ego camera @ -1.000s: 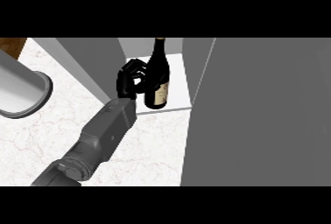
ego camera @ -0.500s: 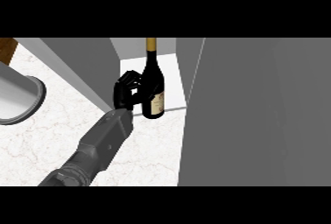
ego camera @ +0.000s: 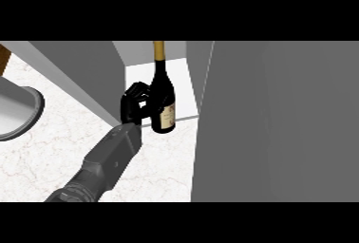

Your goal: Pick up the wine, place it into the cabinet and close the cabinet

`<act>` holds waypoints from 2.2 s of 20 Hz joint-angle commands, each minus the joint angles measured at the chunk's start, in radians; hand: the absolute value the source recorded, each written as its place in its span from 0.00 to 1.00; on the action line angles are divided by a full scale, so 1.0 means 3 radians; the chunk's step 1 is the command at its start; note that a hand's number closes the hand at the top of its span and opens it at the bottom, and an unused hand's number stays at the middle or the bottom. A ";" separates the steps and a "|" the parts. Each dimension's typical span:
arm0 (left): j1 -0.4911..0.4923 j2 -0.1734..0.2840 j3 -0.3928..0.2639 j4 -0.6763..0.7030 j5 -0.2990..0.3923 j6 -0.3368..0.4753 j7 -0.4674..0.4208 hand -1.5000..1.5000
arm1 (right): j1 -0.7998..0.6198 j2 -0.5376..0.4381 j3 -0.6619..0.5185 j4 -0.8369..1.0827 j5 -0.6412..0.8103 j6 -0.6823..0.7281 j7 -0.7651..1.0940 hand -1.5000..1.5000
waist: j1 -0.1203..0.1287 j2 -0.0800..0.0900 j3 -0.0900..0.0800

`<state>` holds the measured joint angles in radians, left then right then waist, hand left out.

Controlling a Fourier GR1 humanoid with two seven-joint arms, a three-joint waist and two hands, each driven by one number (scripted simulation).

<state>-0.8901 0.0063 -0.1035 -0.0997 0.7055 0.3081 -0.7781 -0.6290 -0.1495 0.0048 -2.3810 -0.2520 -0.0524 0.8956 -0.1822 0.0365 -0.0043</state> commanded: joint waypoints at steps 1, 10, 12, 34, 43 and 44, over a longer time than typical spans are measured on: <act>0.0081 -0.0020 -0.0085 0.0026 0.0006 0.0038 -0.0028 1.00 | 0.0016 0.0013 0.0025 -0.0097 -0.0013 -0.0047 0.0079 0.00 | -0.0013 0.0001 -0.0006; -0.0185 -0.0021 -0.0162 -0.0087 0.0151 0.0247 0.0168 1.00 | 0.0052 0.0001 -0.0097 0.0029 -0.0092 0.0034 -0.0040 0.00 | 0.0011 0.0007 0.0001; -0.0123 -0.0021 -0.0188 -0.0085 0.0156 0.0234 0.0082 1.00 | 0.0008 -0.0006 -0.0058 0.0025 -0.0084 0.0003 0.0050 0.00 | -0.0002 0.0012 -0.0004; -0.0906 -0.0021 -0.0132 0.0084 0.0333 0.0657 0.0631 1.00 | 0.0229 -0.0064 -0.0282 0.0042 -0.0153 0.0172 -0.0171 0.00 | 0.0098 0.0058 0.0009; -0.0953 0.0189 -0.0405 0.0325 0.0014 0.0796 0.0573 1.00 | 0.0336 -0.0040 -0.0314 -0.0017 -0.0210 0.0226 -0.0230 0.00 | 0.0104 0.0083 0.0017; -0.0992 0.0189 -0.0476 0.0326 -0.0060 0.1029 0.0615 1.00 | 0.0197 -0.0060 -0.0269 -0.0048 -0.0216 0.0179 -0.0131 0.00 | 0.0073 0.0072 0.0012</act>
<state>-1.1756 0.0380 -0.1939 -0.0281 0.7438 0.5420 -0.5958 -0.5561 -0.1678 -0.0805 -2.3696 -0.2994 0.0067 0.8445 -0.1522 0.0548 -0.0006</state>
